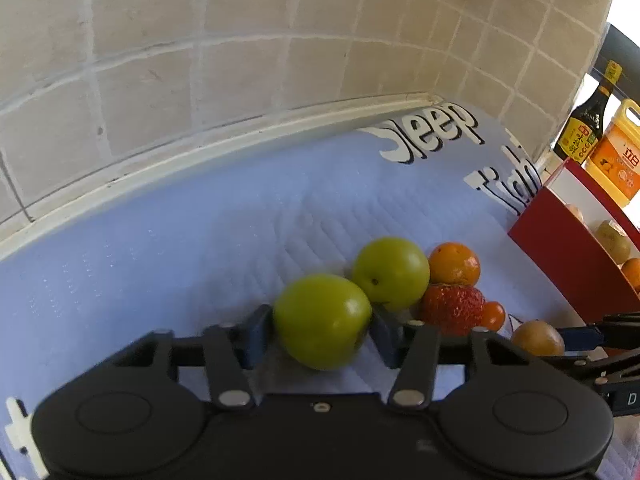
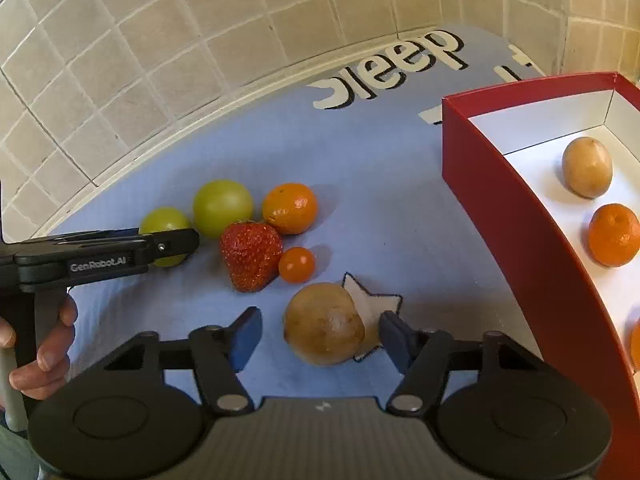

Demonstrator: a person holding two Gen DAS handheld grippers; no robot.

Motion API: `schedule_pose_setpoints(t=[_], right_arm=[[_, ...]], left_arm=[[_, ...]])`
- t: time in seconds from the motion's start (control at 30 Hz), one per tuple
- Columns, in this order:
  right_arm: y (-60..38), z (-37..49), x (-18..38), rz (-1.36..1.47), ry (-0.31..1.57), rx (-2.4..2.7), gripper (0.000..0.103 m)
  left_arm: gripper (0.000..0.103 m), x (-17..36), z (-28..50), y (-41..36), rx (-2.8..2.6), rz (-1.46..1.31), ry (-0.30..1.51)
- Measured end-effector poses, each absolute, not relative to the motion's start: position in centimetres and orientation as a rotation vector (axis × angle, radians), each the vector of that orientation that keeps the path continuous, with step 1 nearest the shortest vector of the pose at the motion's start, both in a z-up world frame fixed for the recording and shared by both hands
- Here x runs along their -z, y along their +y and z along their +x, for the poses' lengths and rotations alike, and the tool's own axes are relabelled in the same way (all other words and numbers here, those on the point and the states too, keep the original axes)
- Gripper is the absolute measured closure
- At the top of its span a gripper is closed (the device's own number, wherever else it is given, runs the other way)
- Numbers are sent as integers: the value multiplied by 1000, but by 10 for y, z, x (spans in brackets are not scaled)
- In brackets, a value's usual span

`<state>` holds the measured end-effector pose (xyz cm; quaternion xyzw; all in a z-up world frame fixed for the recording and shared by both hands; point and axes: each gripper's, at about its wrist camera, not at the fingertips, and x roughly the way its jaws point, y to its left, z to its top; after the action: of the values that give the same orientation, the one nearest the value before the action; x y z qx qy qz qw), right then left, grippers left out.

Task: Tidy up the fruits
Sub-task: 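Grasp a green apple with the left tool while the right tool grasps a brown pear, then carry the green apple and brown pear down into the red box and open both tools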

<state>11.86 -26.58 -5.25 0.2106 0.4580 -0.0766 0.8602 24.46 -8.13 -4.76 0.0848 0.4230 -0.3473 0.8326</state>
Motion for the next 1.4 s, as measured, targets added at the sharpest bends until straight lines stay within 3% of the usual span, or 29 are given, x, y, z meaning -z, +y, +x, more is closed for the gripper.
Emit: schedule_pose_setpoints(t=[0.1, 0.17, 0.23, 0.47, 0.67, 1.0, 1.17, 1.4], right_arm=[[-261, 121, 54, 422, 965, 160, 40], [-258, 121, 54, 394, 964, 170, 47], [-256, 122, 54, 376, 963, 179, 61], [-266, 109, 44, 437, 920, 166, 62], [-289, 83, -1, 451, 780, 201, 62], [-415, 16, -79, 454, 571, 492, 62], [-477, 22, -77, 463, 598, 535, 62], [-507, 66, -18, 503, 727, 529, 62]], left_arm=[[43, 47, 243, -81, 734, 190, 886], [43, 47, 242, -81, 733, 191, 884], [43, 46, 240, -80, 733, 194, 881], [43, 31, 231, -81, 745, 198, 855], [43, -13, 212, -109, 824, 229, 749], [43, -87, 168, -259, 1193, 266, 591], [43, -69, 156, -317, 1233, 340, 609], [43, -4, 152, -348, 1162, 454, 730]])
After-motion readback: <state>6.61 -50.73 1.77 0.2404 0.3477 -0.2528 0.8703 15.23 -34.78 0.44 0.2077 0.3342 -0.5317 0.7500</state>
